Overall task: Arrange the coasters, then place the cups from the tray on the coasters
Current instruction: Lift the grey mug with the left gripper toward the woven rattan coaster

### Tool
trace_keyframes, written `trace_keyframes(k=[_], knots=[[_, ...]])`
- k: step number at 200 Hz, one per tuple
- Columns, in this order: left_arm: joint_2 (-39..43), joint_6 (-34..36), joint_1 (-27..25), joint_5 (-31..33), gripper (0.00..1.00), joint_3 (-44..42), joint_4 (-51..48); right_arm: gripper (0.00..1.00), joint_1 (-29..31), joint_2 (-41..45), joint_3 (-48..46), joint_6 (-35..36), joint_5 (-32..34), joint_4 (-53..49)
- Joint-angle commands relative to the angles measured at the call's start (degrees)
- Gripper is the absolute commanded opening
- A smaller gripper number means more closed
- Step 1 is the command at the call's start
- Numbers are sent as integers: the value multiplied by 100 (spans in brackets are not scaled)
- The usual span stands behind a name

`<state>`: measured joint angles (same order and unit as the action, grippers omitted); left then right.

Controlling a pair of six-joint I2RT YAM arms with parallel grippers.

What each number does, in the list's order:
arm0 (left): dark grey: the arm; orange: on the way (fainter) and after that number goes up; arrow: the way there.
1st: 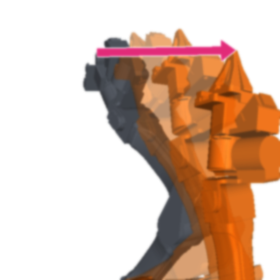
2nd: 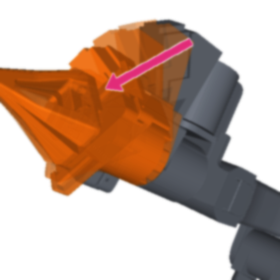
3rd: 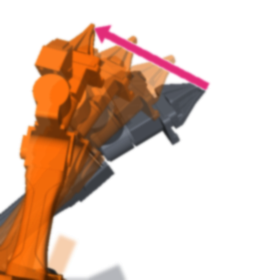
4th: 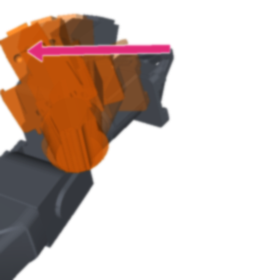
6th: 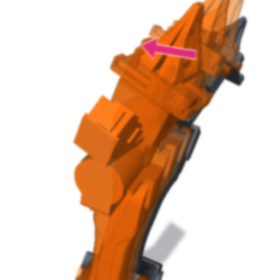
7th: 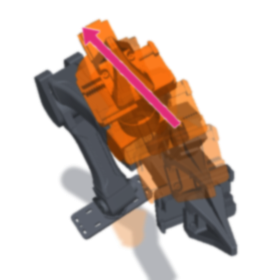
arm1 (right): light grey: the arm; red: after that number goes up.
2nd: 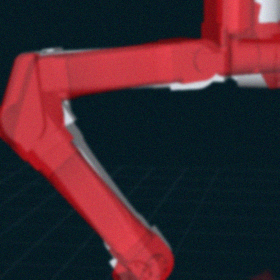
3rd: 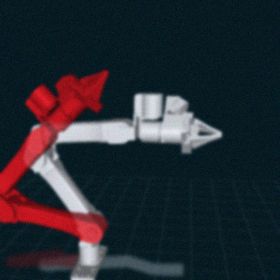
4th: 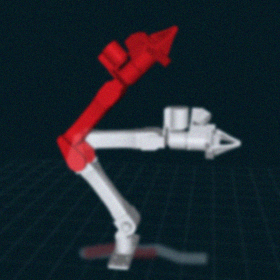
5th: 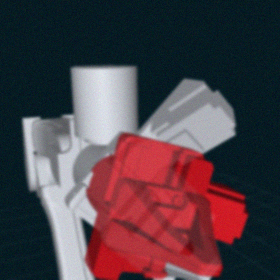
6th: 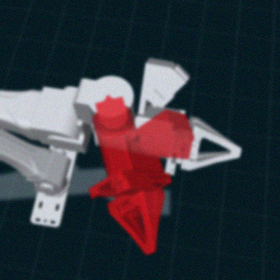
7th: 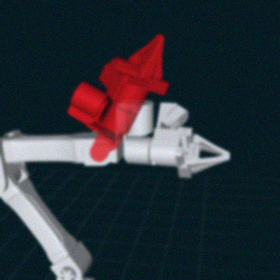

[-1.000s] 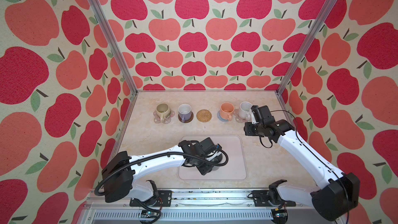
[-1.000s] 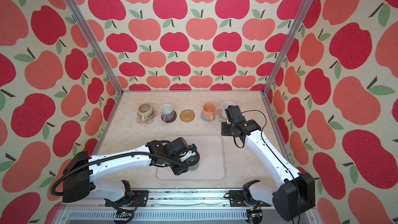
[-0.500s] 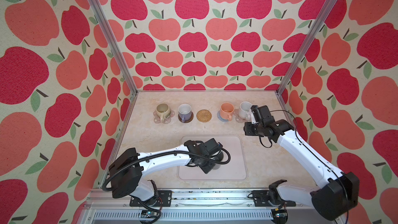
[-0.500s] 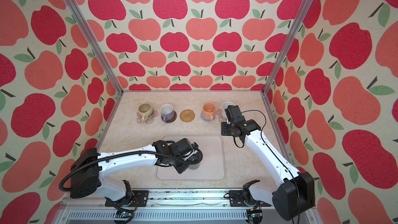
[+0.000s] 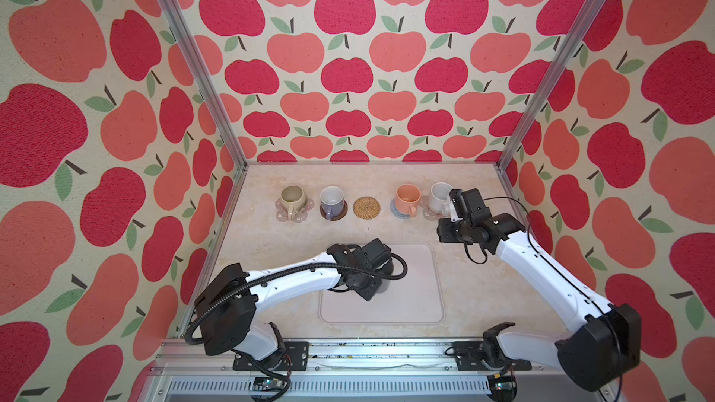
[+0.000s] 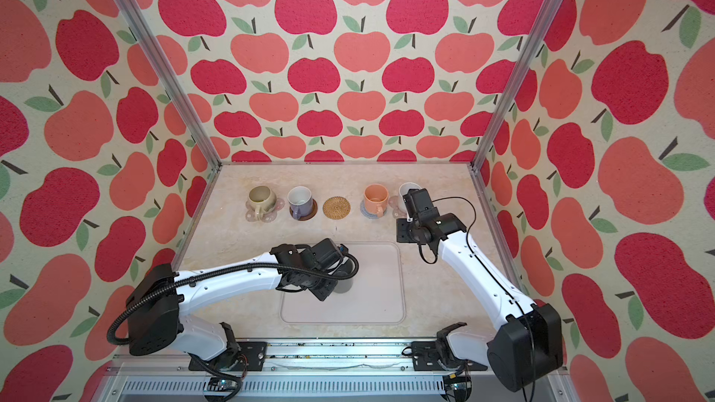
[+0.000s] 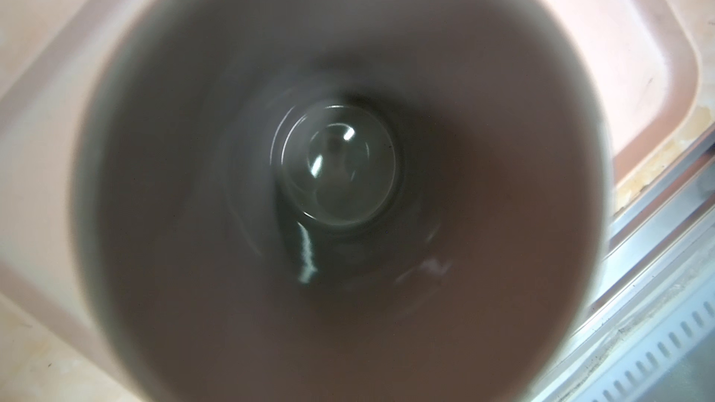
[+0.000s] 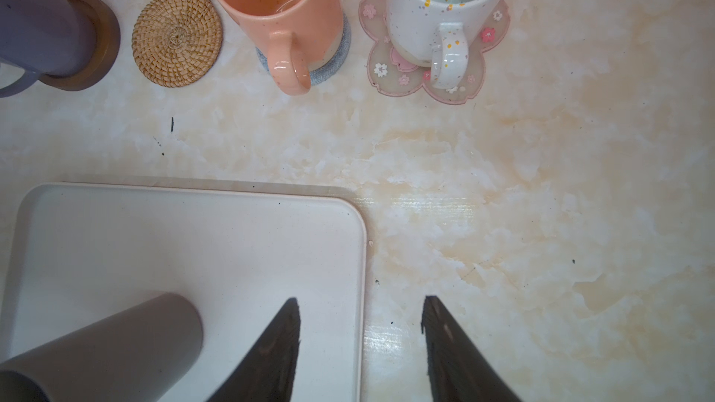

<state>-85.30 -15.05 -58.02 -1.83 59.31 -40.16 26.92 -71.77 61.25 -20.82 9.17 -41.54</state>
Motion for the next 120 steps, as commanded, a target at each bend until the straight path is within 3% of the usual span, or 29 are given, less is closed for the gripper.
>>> trace_keyframes(k=[1, 120], knots=[[8, -145, 143, 237, 0, 504, -68, 54, -49, -2, 62, 138, 92, -5], [-1104, -543, 1037, 733, 0, 2332, -573, 54, -204, 13, -24, 280, 146, -23]])
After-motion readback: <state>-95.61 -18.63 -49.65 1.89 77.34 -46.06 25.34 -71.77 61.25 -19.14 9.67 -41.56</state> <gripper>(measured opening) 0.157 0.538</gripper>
